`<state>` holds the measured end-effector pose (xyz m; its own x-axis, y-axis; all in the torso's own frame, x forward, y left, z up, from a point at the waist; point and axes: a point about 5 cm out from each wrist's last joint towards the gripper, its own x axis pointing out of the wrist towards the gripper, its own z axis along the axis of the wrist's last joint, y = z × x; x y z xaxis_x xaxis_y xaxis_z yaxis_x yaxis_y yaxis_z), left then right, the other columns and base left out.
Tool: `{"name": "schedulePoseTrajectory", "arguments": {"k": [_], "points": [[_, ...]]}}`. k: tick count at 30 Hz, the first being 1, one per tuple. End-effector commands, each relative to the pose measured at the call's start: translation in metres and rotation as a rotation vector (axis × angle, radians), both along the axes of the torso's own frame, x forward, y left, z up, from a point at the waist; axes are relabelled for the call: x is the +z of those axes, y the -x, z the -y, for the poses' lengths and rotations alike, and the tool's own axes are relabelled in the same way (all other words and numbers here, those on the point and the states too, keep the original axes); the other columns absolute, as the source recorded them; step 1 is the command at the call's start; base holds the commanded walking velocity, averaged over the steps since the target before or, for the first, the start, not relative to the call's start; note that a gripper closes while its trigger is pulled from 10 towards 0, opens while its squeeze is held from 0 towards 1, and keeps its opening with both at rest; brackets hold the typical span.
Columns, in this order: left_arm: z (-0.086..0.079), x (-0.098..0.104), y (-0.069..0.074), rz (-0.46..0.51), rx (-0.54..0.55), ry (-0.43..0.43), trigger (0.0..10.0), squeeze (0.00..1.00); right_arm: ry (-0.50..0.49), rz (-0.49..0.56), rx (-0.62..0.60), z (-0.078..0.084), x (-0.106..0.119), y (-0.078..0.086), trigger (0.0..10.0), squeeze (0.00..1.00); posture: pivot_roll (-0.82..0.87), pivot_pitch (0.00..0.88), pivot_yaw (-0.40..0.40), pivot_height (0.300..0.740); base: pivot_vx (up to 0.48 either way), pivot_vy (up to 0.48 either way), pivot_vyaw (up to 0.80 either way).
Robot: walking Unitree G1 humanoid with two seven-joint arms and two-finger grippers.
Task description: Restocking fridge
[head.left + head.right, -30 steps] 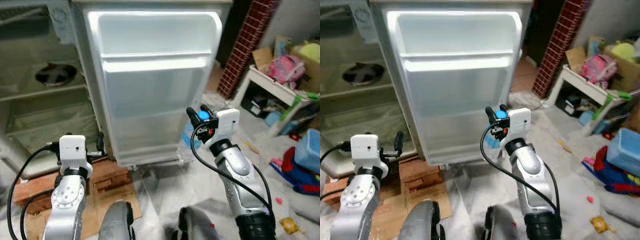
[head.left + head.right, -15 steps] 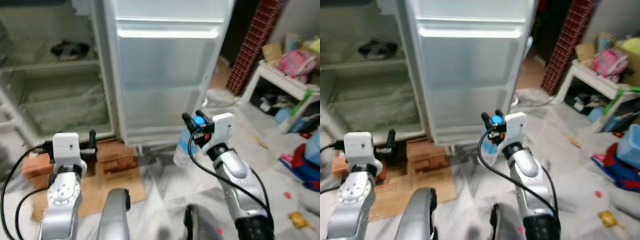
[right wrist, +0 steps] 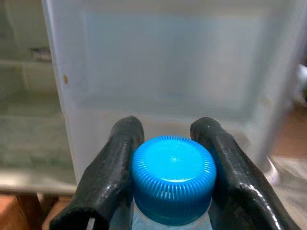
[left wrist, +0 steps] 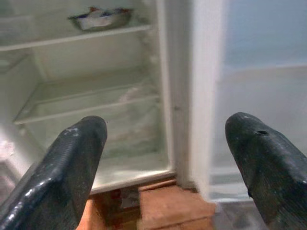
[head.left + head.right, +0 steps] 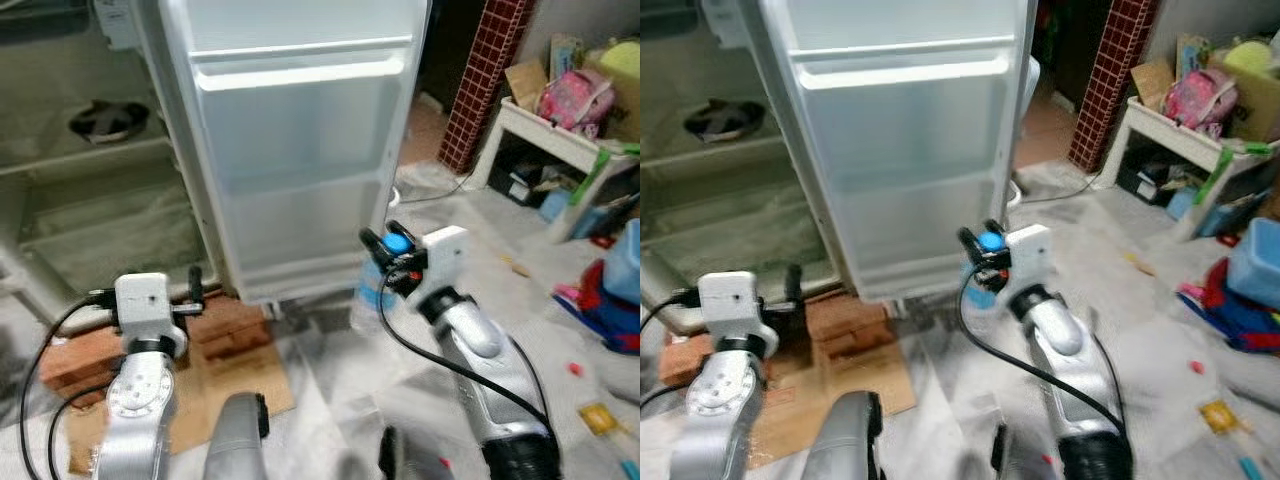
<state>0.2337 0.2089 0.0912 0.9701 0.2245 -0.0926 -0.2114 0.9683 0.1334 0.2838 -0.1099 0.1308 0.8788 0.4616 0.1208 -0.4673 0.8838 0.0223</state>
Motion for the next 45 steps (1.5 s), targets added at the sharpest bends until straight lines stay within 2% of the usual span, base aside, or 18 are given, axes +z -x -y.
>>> {"name": "schedulePoseTrajectory", "arguments": {"k": [1,16,26,32,36,39,40,42,45], "points": [[0.009,0.003,-0.006,0.015,-0.028,0.018,10.0,0.0,0.0,0.037,0.002,0.003,0.007,0.001,10.0,0.0,0.03,0.0,-0.023,0.617,0.472,0.0,0.0],[0.009,0.003,-0.007,0.025,-0.013,0.043,10.0,0.0,-0.005,0.029,0.007,0.003,0.005,0.001,10.0,0.0,0.03,0.0,-0.023,0.617,0.455,0.0,0.0],[0.009,0.003,-0.006,0.018,0.003,0.037,10.0,0.0,0.022,0.035,0.044,-0.001,0.004,0.004,10.0,0.0,0.03,0.0,-0.023,0.617,0.0,0.0,0.0],[0.008,-0.004,0.008,-0.037,-0.007,0.039,10.0,0.0,0.027,0.038,0.062,-0.005,0.002,0.003,10.0,0.0,0.04,0.0,-0.023,0.617,0.0,0.0,0.8],[0.006,-0.015,0.02,-0.107,-0.057,0.038,10.0,0.0,0.021,0.038,0.065,-0.006,0.001,-0.001,10.0,0.0,0.06,0.0,-0.026,0.617,0.0,0.0,0.75],[0.007,-0.016,0.023,-0.12,-0.085,0.034,10.0,0.0,0.017,0.042,0.068,-0.008,0.001,-0.003,10.0,0.0,0.07,0.0,-0.026,0.617,0.0,0.0,0.2],[0.007,-0.016,0.023,-0.12,-0.085,0.034,10.0,0.0,0.017,0.042,0.068,-0.008,0.001,-0.003,10.0,0.0,0.07,0.0,-0.026,0.617,0.0,0.0,0.0],[0.016,-0.01,0.023,-0.092,-0.183,0.028,10.0,0.0,0.012,0.064,0.102,-0.016,0.004,-0.006,10.0,0.0,0.08,0.0,-0.024,0.617,0.0,0.0,0.0],[0.023,-0.005,0.022,-0.07,-0.232,0.032,10.0,0.0,0.025,0.092,0.138,-0.021,0.007,-0.007,10.0,0.0,0.08,0.0,-0.022,0.617,0.0,0.0,0.0]]}}
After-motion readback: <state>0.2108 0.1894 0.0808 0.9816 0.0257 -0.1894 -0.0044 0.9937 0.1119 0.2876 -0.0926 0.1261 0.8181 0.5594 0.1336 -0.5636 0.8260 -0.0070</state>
